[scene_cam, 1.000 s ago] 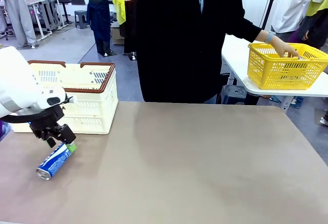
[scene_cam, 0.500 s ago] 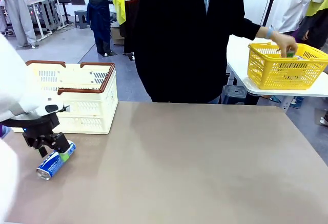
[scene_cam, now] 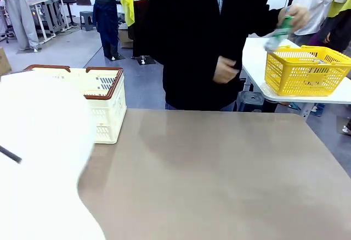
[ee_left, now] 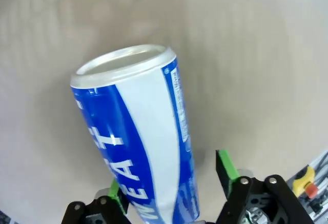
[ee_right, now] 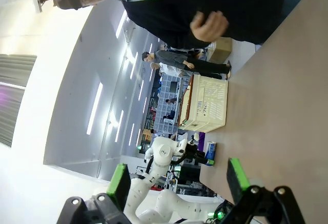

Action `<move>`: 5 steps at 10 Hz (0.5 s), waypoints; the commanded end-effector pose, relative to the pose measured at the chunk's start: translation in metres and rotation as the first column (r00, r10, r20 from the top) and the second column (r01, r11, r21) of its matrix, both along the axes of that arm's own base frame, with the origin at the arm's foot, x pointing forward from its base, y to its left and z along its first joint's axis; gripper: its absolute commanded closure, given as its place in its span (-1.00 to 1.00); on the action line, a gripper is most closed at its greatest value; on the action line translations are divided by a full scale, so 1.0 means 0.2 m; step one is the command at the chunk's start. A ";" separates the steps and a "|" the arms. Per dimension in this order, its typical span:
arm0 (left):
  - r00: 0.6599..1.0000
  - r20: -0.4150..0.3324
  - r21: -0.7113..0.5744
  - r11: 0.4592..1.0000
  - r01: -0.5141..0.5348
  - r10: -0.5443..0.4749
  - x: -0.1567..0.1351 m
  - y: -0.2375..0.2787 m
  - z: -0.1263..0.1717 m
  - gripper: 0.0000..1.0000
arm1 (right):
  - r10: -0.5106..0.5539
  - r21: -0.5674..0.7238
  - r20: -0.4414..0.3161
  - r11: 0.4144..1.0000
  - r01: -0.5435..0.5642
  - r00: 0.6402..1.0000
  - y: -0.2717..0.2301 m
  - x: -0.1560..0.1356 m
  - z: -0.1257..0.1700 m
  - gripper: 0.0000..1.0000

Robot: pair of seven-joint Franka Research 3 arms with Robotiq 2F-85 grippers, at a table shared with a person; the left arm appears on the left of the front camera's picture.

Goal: Place the drinks into the Shopping basket.
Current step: Pick up one drink and place it into the Shopping basket.

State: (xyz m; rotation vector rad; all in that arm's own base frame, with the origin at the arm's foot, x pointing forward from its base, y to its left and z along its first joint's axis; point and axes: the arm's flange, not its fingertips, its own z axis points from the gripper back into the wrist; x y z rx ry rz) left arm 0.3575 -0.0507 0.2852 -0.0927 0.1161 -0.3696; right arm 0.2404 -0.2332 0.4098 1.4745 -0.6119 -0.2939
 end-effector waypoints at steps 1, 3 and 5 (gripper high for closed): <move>1.000 0.024 -0.021 1.000 0.016 -0.015 -0.52 0.09 -0.11 1.00 | 0.008 -0.014 0.021 1.000 -0.007 1.000 0.00 -0.01 0.00 -1.00; 0.997 0.074 -0.040 0.999 0.009 -0.006 -0.52 0.10 -0.12 1.00 | 0.008 -0.014 0.021 1.000 -0.007 1.000 0.00 -0.01 0.00 -1.00; 0.994 0.104 -0.060 0.998 -0.015 0.021 -0.50 0.12 -0.11 1.00 | 0.008 -0.014 0.021 1.000 -0.007 1.000 0.00 -0.01 0.00 -1.00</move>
